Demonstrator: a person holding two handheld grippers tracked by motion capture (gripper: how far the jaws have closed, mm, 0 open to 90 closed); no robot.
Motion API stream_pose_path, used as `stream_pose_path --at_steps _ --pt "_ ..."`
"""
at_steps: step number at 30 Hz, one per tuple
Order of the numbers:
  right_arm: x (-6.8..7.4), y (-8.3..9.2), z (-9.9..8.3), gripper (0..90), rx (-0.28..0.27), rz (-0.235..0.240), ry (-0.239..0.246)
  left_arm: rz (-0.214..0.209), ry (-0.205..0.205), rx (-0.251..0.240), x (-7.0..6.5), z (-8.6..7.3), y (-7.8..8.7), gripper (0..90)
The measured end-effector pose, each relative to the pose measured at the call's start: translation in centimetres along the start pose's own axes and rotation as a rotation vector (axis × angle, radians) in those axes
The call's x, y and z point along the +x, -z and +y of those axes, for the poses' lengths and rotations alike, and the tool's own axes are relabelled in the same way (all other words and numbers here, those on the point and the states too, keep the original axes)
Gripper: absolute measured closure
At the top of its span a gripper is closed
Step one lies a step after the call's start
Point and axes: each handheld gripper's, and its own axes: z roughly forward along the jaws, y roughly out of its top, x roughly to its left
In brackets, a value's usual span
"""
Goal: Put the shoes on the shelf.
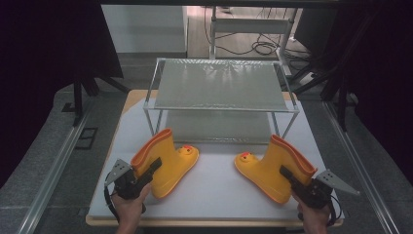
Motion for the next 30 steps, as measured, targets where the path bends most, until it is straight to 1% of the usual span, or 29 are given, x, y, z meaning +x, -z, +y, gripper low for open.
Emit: stream_pose_path --at_steps 2,3,7,11,15,16,17,18,19,20,21,22,23,24,25,27,28,30 --pt "-0.07 0.02 0.12 83.2 -0.017 0.009 -0.004 -0.002 -0.001 -0.001 -0.03 0.05 0.0 85.2" --pt "-0.07 0.02 0.12 83.2 -0.017 0.009 -0.004 -0.003 -0.002 -0.002 -0.08 0.08 0.01 85.2" --pt "0.06 0.3 0.13 83.4 -0.041 0.022 0.006 -0.007 0.0 -0.008 -0.19 0.25 0.24 85.2" --pt "-0.05 0.41 0.24 83.7 -0.045 0.027 -0.009 -0.02 0.0 -0.007 -0.29 0.65 0.56 85.3" --pt "-0.1 0.37 0.26 83.0 -0.033 0.029 -0.003 -0.021 -0.005 -0.011 -0.41 0.92 0.69 85.2" --pt "-0.06 0.35 0.25 81.8 -0.027 0.03 0.001 -0.02 -0.005 -0.009 -0.4 0.92 0.68 85.2" --pt "0.08 0.34 0.2 75.8 -0.012 0.028 0.01 -0.019 -0.006 -0.007 -0.38 0.89 0.65 85.1" --pt "0.16 0.34 0.1 72.5 -0.008 0.026 0.014 -0.02 -0.006 -0.004 -0.38 0.83 0.61 85.1" --pt "0.27 0.36 -0.02 70.1 -0.002 0.018 0.021 -0.02 -0.008 0.001 -0.38 0.75 0.56 85.0" --pt "0.27 0.36 -0.02 70.1 -0.002 0.018 0.021 -0.021 -0.009 0.005 -0.36 0.65 0.51 85.0" --pt "0.39 0.39 -0.12 67.0 0.003 0.015 0.023 -0.021 -0.008 0.01 -0.34 0.53 0.47 85.0" --pt "0.45 0.25 -0.29 59.7 0.025 0.003 0.033 -0.022 -0.005 0.013 -0.31 0.42 0.4 84.8" --pt "0.45 0.25 -0.29 59.7 0.025 0.003 0.033 -0.021 -0.004 0.017 -0.28 0.34 0.35 84.8" --pt "0.59 0.14 -0.45 57.9 0.034 -0.008 0.059 -0.022 -0.004 0.02 -0.27 0.28 0.3 84.8" --pt "0.62 0.11 -0.38 57.5 0.04 -0.009 0.062 -0.024 -0.004 0.021 -0.24 0.24 0.28 84.8" --pt "0.64 0.01 -0.29 59.2 0.051 -0.008 0.068 -0.023 -0.005 0.021 -0.26 0.31 0.27 84.8" --pt "0.62 -0.05 -0.29 66.2 0.054 -0.008 0.072 -0.022 -0.005 0.022 -0.25 0.37 0.26 84.8" --pt "0.59 -0.07 -0.3 79.8 0.065 0.009 0.063 -0.022 -0.006 0.02 -0.3 0.51 0.26 84.8"
